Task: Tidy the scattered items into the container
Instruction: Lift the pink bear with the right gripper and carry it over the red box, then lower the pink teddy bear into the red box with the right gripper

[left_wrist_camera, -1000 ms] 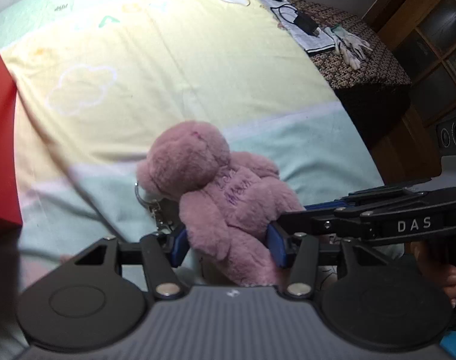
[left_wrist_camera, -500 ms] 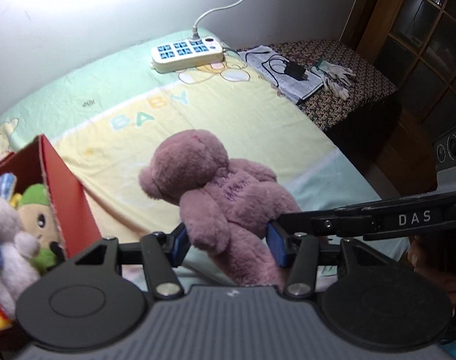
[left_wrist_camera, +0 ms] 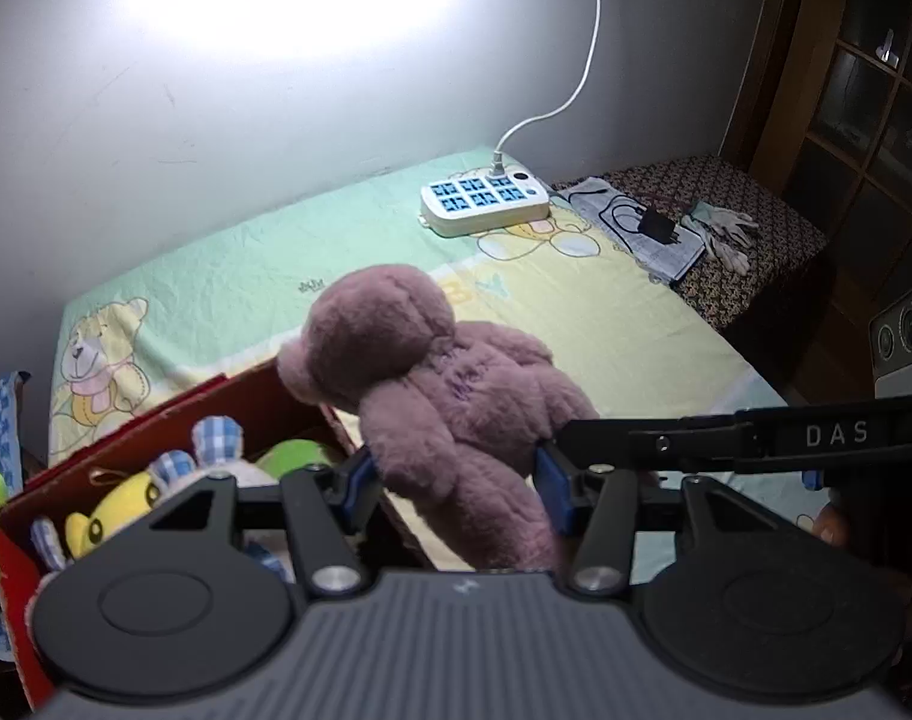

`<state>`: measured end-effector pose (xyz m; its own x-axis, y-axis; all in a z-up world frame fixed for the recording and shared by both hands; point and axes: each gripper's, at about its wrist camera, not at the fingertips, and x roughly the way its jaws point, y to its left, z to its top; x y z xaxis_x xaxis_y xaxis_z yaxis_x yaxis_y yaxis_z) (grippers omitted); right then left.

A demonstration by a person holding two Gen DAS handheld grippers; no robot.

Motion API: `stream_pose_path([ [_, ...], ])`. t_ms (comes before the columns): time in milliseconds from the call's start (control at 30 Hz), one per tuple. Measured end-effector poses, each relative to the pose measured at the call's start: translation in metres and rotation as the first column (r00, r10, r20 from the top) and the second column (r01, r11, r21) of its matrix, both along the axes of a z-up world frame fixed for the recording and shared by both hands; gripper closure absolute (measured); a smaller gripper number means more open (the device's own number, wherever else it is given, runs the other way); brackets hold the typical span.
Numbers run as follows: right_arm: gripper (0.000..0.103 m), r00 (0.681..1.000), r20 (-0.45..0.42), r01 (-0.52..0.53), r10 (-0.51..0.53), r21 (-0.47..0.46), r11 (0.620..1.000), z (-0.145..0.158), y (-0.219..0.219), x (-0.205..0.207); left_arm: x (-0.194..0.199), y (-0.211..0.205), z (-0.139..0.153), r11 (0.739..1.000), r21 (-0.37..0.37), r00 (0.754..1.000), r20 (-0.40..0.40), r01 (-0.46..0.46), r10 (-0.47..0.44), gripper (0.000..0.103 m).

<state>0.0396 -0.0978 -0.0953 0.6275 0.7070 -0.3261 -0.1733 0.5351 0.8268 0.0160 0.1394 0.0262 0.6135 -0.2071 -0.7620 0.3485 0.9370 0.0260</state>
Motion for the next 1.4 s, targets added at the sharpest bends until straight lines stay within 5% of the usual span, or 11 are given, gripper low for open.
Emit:
stream_pose_path([
  [733, 0.075, 0.992, 0.003, -0.123, 0.124, -0.037, 0.992, 0.005, 0.109, 0.039, -0.003, 0.122, 0.005, 0.985, -0.051, 0.986, 0.008, -0.164, 0.164, 0.050],
  [1400, 0.075, 0.980, 0.114, -0.129, 0.165, -0.273, 0.953, 0.023, 0.148, 0.017, -0.016, 0.158, -0.023, 0.974, -0.113, 0.980, -0.050, -0.196, 0.192, 0.048],
])
